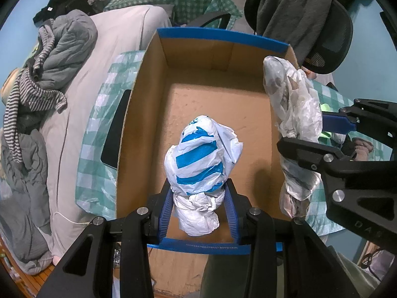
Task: Organize soft objects
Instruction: 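Open both tools to drop the bundles into the box, then move both open tools back over the remaining items on the table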
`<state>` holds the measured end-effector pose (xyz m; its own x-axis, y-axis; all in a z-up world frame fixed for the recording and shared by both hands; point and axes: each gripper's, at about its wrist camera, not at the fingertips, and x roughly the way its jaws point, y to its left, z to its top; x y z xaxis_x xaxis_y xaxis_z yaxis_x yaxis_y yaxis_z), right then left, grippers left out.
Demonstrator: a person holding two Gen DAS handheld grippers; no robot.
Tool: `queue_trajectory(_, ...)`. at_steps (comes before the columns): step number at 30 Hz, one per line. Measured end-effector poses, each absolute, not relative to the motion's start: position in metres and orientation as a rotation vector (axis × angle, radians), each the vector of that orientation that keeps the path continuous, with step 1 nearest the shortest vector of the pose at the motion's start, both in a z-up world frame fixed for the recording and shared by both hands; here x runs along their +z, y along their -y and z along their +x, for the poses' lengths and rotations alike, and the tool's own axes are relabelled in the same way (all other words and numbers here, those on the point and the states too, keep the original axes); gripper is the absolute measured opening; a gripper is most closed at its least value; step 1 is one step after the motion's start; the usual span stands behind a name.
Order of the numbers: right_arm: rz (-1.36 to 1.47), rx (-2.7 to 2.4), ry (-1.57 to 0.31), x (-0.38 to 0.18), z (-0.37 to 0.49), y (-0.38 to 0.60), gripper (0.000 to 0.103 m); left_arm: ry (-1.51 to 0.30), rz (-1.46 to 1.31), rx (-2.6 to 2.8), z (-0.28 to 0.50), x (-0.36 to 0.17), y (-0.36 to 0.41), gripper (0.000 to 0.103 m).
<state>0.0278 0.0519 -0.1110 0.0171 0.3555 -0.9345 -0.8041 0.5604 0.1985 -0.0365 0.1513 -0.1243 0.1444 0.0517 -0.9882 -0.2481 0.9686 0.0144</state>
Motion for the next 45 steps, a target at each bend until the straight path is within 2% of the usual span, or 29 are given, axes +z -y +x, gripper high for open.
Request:
queue_trajectory(7,-0.482,0.935,-1.277,-0.122,0.029,-0.060,0.037,-1.441,-0.180,0.220,-0.036,-0.135,-0.156,0.040)
queue_trajectory(10,-0.494,0.929,-1.276,-0.124,0.029,-0.062,0.038,-1.446,-0.174,0.218,-0.036,-0.137,-0.157,0.044)
queue_trajectory(12,-0.500,0.919,-1.273,-0.124,0.029,-0.064,0.046,-1.448,-0.168,0.220,-0.036,-0.138,-0.158,0.049)
queue_trajectory(15,-0.496,0.908,-1.262,-0.122,0.030,-0.062,0.063,-1.450,-0.164,0.224,-0.036,-0.138,-0.161,0.050)
queue_trajectory(19,-0.493,0.889,-1.248,-0.117,0.031,-0.057,0.069,-1.447,-0.156,0.225,-0.036,-0.135,-0.161,0.052)
queue_trajectory(21,-0.489,0.881,-1.247,-0.115,0.032,-0.055,0.070,-1.444,-0.152,0.223,-0.035,-0.132,-0.161,0.055)
queue_trajectory(41,-0.454,0.800,-1.205,-0.075,0.041,-0.007,0.075,-1.398,-0.089,0.162,-0.023,-0.095,-0.122,0.056)
queue_trajectory(45,-0.440,0.774,-1.205,-0.070,0.044,0.011,0.077,-1.391,-0.076,0.148,-0.020,-0.091,-0.110,0.061)
